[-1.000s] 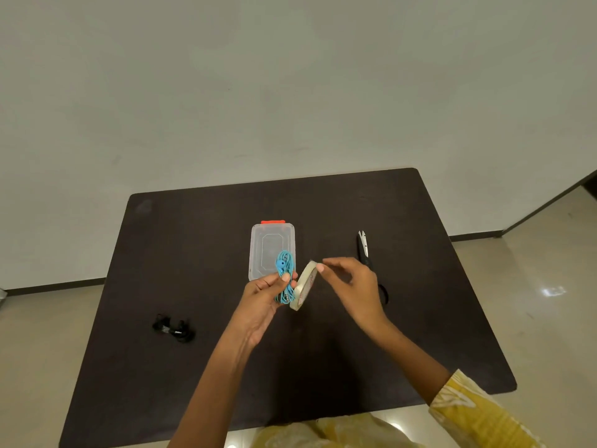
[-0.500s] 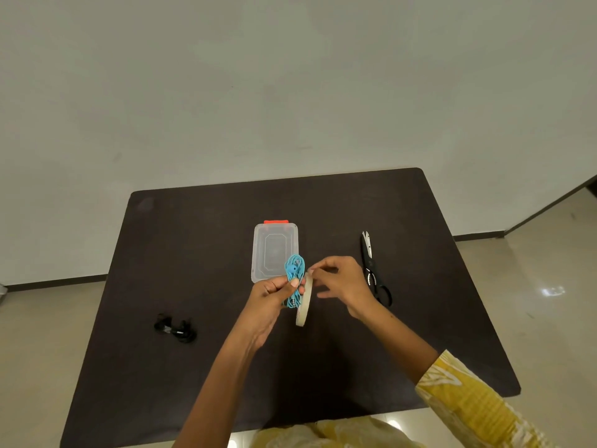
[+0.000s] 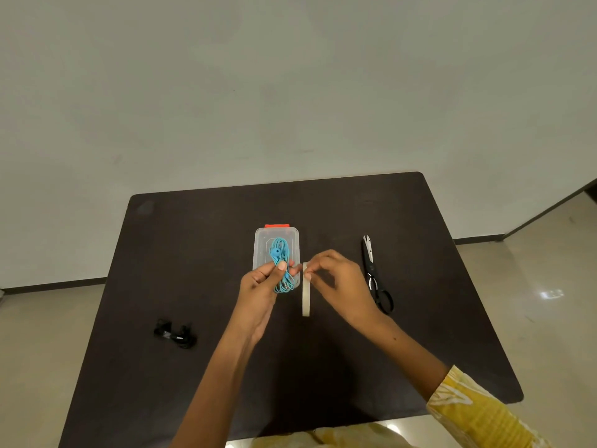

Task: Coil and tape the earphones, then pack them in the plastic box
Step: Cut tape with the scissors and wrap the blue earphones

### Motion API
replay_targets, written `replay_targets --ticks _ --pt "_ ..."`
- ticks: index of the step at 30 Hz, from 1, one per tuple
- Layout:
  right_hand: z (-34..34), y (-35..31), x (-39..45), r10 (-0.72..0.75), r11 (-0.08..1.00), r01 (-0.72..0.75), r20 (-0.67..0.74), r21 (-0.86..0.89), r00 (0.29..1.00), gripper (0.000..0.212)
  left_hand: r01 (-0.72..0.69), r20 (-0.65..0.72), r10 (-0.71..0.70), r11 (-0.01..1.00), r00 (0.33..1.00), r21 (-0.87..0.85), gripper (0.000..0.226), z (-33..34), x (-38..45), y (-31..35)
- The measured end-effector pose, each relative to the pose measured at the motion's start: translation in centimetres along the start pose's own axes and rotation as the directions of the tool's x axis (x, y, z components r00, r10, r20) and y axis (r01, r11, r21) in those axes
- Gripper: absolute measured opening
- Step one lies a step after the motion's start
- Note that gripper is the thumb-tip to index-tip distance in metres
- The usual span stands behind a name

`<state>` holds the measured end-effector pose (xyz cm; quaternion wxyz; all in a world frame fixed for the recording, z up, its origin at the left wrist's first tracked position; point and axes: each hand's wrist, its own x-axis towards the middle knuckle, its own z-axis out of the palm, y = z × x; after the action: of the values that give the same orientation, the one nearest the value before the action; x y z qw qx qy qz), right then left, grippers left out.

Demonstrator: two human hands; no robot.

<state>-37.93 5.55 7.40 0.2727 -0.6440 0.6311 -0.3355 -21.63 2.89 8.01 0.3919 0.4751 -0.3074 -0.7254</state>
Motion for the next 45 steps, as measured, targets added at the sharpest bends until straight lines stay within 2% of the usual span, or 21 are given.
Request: replay_targets --ticks 2,8,13,21,24,28,30,33,34,37,40,42,45 --pt "-0.2 -0.2 0.1 -0.028 0.999 0.028 -0.011 -0.037 1.000 0.010 -0.022 0.014 0.021 0.999 1.000 0.049 0.020 0.2 0.0 0.0" --pt "-0.6 0.0 0.5 -0.052 0.991 0.056 0.033 -0.118 0.998 0.013 -0.143 0.065 0.132 0.971 0.989 0.194 0.018 0.5 -0.2 0.3" --pt "-0.7 0.2 0.4 -0.079 0.994 0.081 0.023 -0.079 0.997 0.013 -0.143 0.104 0.114 0.930 0.988 0.338 0.018 0.7 0.0 0.6" --pt "-0.5 0.0 -0.1 -0.141 0.978 0.129 -0.062 -0.165 0.988 0.011 -0.122 0.132 0.069 0.885 0.989 0.450 0.019 0.7 0.1 0.3" --pt "-1.0 0.0 0.5 -0.075 0.987 0.079 0.033 -0.140 0.997 0.013 -0.098 0.124 0.049 0.900 0.991 0.425 0.019 0.6 -0.1 -0.2" --pt "-1.2 0.3 1.4 0.109 0.993 -0.115 0.234 0.011 0.966 0.016 -0.065 0.074 0.042 0.935 0.996 0.349 0.021 0.2 -0.4 -1.1" --pt "-1.0 0.4 1.3 0.128 0.987 -0.148 0.228 0.070 0.965 0.022 -0.047 0.059 0.029 0.940 0.998 0.338 0.023 0.2 -0.4 -1.2" --pt "-1.2 0.8 1.1 0.233 0.939 -0.276 0.211 0.205 0.949 0.048 0.017 0.061 -0.037 0.955 0.997 0.295 0.022 0.1 -0.4 -1.1" --pt "-1.3 0.9 1.2 0.261 0.917 -0.313 0.221 0.248 0.940 0.047 0.044 0.071 -0.065 0.965 0.995 0.260 0.022 0.1 -0.4 -1.1" --pt "-1.5 1.3 1.2 0.247 0.908 -0.328 0.300 0.259 0.921 0.023 0.134 0.054 -0.144 0.980 0.988 0.145 0.021 0.0 -0.4 -1.2" --pt "-1.7 1.7 0.6 0.208 0.894 -0.342 0.411 0.287 0.888 0.031 0.196 0.009 -0.197 0.979 0.980 0.053 0.030 -0.2 -0.1 -1.0" --pt "-1.7 2.0 0.2 0.165 0.923 -0.287 0.411 0.257 0.897 0.035 0.211 0.005 -0.211 0.977 0.978 0.021 0.032 -0.3 -0.1 -0.8" --pt "-0.9 2.4 -0.3 0.132 0.954 -0.213 0.339 0.212 0.932 0.022 0.223 0.003 -0.223 0.975 0.975 0.009 0.032 -0.3 -0.2 -0.6"
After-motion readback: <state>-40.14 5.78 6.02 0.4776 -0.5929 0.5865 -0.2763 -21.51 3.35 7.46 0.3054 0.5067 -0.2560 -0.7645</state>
